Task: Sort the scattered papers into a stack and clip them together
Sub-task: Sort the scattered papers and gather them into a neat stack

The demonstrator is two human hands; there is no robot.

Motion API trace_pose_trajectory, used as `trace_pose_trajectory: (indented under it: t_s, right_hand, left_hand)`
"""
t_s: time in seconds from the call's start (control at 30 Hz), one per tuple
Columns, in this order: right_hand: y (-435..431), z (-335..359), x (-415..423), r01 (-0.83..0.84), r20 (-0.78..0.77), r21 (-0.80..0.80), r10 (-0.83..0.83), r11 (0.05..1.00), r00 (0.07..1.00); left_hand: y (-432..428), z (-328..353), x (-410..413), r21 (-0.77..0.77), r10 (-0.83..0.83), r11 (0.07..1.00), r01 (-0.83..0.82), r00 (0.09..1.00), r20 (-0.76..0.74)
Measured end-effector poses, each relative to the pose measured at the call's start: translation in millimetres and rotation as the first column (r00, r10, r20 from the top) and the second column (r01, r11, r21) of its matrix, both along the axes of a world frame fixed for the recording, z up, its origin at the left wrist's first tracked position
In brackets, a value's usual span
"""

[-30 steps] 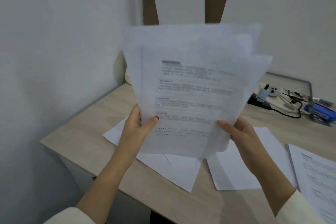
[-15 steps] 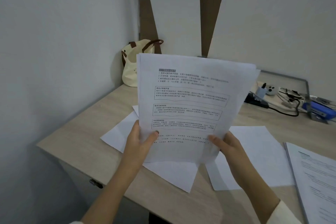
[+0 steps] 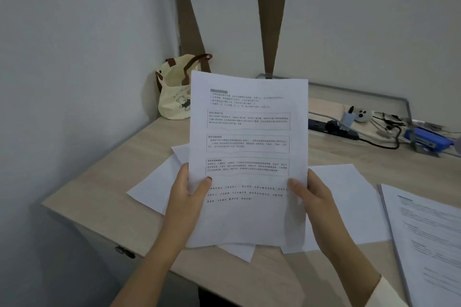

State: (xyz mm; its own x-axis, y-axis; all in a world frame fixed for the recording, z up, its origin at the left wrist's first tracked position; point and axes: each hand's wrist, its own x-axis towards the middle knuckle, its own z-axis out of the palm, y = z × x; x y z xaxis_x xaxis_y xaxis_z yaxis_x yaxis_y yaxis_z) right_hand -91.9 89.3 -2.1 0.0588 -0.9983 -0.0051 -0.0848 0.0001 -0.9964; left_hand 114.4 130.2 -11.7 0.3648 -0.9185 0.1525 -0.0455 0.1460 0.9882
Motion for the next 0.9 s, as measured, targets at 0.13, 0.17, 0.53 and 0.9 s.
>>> trace_pose_trajectory:
  t_s: [0.13,0.17,0.53,0.9]
  right_hand:
    - [5,5,-32,0.103,-0.012,-0.012,-0.103,0.995,0.995]
    - [7,5,-44,0.136,-0.012,-0.003,-0.136,0.991,0.991]
    - [48,-15,-189,0.489,-0.108,0.143,-0.478,0.86,0.872]
    - [70,-30,-300,0.704,-0.193,0.132,-0.678,0.698,0.709]
  left_hand:
    - [-7,10,-25,0.004,-0.06,0.998,0.06,0.998,0.003]
    - [-10,11,-34,0.016,-0.084,0.996,0.084,0.996,-0.007]
    - [-23,-9,-172,0.181,-0.44,0.877,0.446,0.895,-0.075]
    - [-33,-29,-292,0.273,-0.623,0.753,0.598,0.782,0.004]
